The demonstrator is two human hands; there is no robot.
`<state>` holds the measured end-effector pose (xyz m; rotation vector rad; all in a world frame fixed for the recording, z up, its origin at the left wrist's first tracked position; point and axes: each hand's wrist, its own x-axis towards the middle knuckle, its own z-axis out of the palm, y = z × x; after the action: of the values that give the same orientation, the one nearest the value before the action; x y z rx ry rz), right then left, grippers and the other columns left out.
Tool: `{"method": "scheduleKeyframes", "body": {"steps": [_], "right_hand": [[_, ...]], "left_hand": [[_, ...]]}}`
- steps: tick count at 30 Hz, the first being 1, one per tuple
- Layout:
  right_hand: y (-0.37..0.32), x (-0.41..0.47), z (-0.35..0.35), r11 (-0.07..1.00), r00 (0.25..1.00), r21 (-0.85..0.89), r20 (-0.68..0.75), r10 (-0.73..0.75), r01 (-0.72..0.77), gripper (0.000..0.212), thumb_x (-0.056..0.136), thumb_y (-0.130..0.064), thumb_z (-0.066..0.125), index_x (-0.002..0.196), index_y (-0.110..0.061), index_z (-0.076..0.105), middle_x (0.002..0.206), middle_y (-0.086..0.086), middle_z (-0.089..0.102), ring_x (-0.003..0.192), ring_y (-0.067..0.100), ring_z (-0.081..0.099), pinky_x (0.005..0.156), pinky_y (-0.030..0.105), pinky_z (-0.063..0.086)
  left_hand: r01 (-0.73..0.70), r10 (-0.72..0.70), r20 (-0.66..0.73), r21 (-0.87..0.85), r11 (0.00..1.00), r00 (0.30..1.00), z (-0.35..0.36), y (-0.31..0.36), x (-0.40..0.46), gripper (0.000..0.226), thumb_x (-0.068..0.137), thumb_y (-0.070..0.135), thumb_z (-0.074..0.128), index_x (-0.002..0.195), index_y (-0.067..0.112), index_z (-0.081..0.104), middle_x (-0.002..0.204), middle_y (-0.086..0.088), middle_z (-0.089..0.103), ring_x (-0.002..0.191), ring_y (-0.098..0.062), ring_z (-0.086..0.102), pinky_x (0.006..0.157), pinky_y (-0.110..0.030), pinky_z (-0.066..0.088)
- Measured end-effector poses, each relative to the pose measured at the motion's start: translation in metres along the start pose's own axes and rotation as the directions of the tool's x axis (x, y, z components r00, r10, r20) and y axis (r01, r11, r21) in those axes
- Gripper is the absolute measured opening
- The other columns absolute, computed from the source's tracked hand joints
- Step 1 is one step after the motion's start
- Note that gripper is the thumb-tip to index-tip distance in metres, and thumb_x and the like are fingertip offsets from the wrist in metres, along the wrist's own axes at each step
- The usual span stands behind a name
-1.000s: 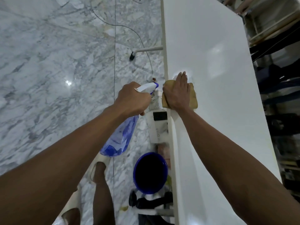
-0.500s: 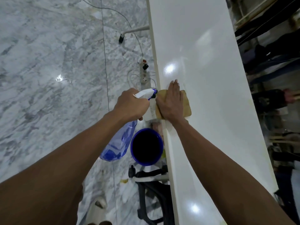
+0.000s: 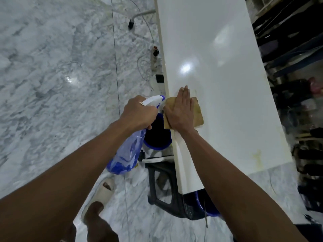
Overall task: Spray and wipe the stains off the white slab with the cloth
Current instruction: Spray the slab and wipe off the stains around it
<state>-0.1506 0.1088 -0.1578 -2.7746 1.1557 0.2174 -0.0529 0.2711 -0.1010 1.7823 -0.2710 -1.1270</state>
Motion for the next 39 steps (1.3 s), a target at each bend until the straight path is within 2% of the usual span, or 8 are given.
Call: {"method": "scheduleKeyframes", "body": {"steps": [7, 13, 17, 20, 25, 34, 37, 39], "right_hand": [[0.023, -0.083, 0.018, 1.0, 1.0, 0.005, -0.009, 0.023, -0.023, 0.084, 0.101, -0.046, 0.04, 0.158, -0.004, -0.005, 0.167, 0.011, -0.007, 0.155, 0.022, -0.006, 0.126, 0.042, -0.002], [0.041, -0.152, 0.029, 1.0, 1.0, -0.027, -0.002, 0.006, -0.006, 0.085, 0.1, -0.043, 0.042, 0.157, -0.003, -0.006, 0.167, 0.012, -0.007, 0.155, 0.024, -0.007, 0.126, 0.042, -0.004], [0.052, -0.184, 0.033, 0.999, 1.0, -0.039, 0.01, -0.026, 0.026, 0.085, 0.1, -0.042, 0.042, 0.157, -0.002, -0.005, 0.167, 0.013, -0.008, 0.155, 0.025, -0.008, 0.125, 0.043, -0.003], [0.057, -0.198, 0.035, 0.996, 0.998, -0.06, 0.009, -0.065, 0.066, 0.083, 0.1, -0.042, 0.04, 0.157, -0.002, -0.006, 0.167, 0.015, -0.009, 0.155, 0.026, -0.008, 0.126, 0.043, -0.002], [0.069, -0.22, 0.038, 0.984, 0.988, -0.094, 0.039, -0.148, 0.151, 0.085, 0.1, -0.045, 0.039, 0.157, -0.001, -0.008, 0.166, 0.016, -0.013, 0.154, 0.026, -0.011, 0.125, 0.041, -0.005], [0.092, -0.227, 0.041, 0.912, 0.913, -0.077, 0.095, -0.396, 0.404, 0.092, 0.097, -0.046, 0.046, 0.156, -0.002, -0.008, 0.166, 0.017, -0.01, 0.154, 0.028, -0.01, 0.125, 0.048, 0.0], [0.098, -0.227, 0.037, 0.894, 0.891, 0.001, 0.076, -0.447, 0.449, 0.102, 0.094, -0.06, 0.048, 0.156, -0.002, -0.007, 0.166, 0.016, -0.012, 0.154, 0.028, -0.012, 0.125, 0.047, -0.001], [0.107, -0.231, 0.032, 0.868, 0.858, 0.051, 0.13, -0.496, 0.494, 0.123, 0.082, -0.077, 0.054, 0.157, -0.002, -0.009, 0.166, 0.015, -0.016, 0.153, 0.027, -0.016, 0.125, 0.046, -0.007]], "left_hand": [[-0.023, 0.026, -0.022, 0.112, 0.993, 0.999, 0.029, -0.025, -0.062, 0.023, 0.082, 0.008, 0.055, 0.099, -0.005, 0.067, 0.062, -0.01, 0.061, 0.034, -0.01, 0.057, 0.047, -0.023, 0.047], [-0.026, 0.026, 0.003, 0.106, 0.994, 1.0, 0.045, -0.056, -0.119, 0.03, 0.08, 0.009, 0.055, 0.106, -0.004, 0.064, 0.084, -0.017, 0.068, 0.036, -0.011, 0.058, 0.043, -0.021, 0.045], [-0.038, 0.035, 0.021, 0.179, 0.983, 0.999, 0.057, -0.073, -0.149, 0.025, 0.082, 0.007, 0.053, 0.097, -0.008, 0.068, 0.06, -0.015, 0.062, 0.036, -0.014, 0.056, 0.047, -0.025, 0.046], [-0.041, 0.037, 0.024, 0.174, 0.984, 0.999, 0.069, -0.081, -0.165, 0.021, 0.084, 0.006, 0.056, 0.098, -0.007, 0.066, 0.064, -0.014, 0.06, 0.041, -0.016, 0.056, 0.04, -0.021, 0.043], [-0.037, 0.037, 0.001, 0.153, 0.987, 0.999, 0.093, -0.081, -0.174, 0.005, 0.083, 0.006, 0.058, 0.084, 0.005, 0.063, 0.068, -0.01, 0.058, 0.059, -0.022, 0.056, 0.051, -0.026, 0.043], [0.008, 0.003, -0.08, 0.137, 0.99, 0.997, 0.123, -0.054, -0.172, 0.026, 0.074, 0.011, 0.058, 0.097, 0.0, 0.066, 0.078, -0.018, 0.067, 0.057, -0.022, 0.06, 0.053, -0.03, 0.052], [0.014, -0.003, -0.091, 0.113, 0.993, 0.996, 0.119, -0.045, -0.175, 0.045, 0.059, 0.018, 0.057, 0.099, 0.002, 0.071, 0.092, -0.019, 0.074, 0.062, -0.026, 0.064, 0.068, -0.042, 0.061], [0.019, -0.01, -0.098, 0.093, 0.996, 0.995, 0.116, -0.04, -0.179, 0.04, 0.064, 0.014, 0.059, 0.1, 0.001, 0.07, 0.095, -0.02, 0.074, 0.06, -0.026, 0.063, 0.068, -0.042, 0.06]]}}
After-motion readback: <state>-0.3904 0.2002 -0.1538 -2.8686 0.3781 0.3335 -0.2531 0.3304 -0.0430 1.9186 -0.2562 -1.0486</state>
